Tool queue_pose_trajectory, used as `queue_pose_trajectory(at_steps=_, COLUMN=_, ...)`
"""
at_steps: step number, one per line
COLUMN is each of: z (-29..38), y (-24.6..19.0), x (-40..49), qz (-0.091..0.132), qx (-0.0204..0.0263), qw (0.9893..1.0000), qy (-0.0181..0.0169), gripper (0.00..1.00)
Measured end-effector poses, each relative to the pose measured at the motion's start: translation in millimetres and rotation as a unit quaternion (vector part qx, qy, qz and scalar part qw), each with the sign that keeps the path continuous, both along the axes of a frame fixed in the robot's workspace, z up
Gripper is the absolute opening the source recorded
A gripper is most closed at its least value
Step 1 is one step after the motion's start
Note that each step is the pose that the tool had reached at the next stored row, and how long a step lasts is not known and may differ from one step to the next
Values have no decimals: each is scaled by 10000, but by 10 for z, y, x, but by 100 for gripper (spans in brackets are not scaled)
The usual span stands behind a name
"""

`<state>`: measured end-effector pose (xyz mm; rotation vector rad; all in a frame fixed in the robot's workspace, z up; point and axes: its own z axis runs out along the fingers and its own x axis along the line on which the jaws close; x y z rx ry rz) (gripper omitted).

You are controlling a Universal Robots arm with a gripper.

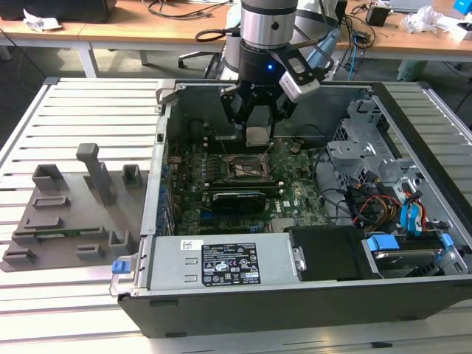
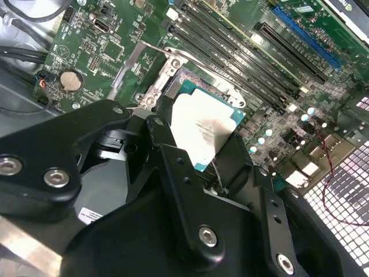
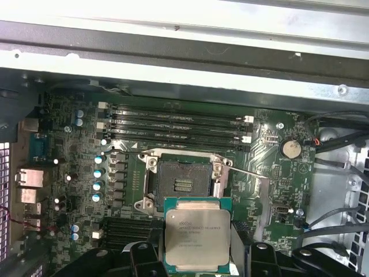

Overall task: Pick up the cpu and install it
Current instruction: 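Place the cpu into insertion slot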

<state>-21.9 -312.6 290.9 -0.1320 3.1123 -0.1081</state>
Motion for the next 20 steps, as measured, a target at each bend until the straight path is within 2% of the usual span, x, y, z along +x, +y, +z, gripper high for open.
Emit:
queue_pose_trajectory(at_steps=7, z=-1, y=0, x=2, qz=-15, qx=-6, qw=10000, qy=0, gripper=55)
queue_pose_trajectory(at_steps=13, z=-1, y=0, x=1, qz=-344, qx=-21, qw=9994, qy=0, gripper=55)
queue_pose_trajectory(at_steps=14, z=-1, y=0, x=1, qz=-428, qx=-28, qw=9991, qy=0, gripper=55)
queue_pose_trajectory(at_steps=16, z=-1, y=0, x=2, qz=-666, qx=-38, qw=9978, qy=0, gripper=55)
queue_pose_trajectory(at_steps=18, z=-1, y=0, x=2, qz=-787, qx=-46, qw=9969, qy=0, gripper=55)
queue_pose_trajectory(at_steps=20, z=-1, y=0, x=2, qz=-967, qx=-48, qw=9953, qy=1, gripper=55)
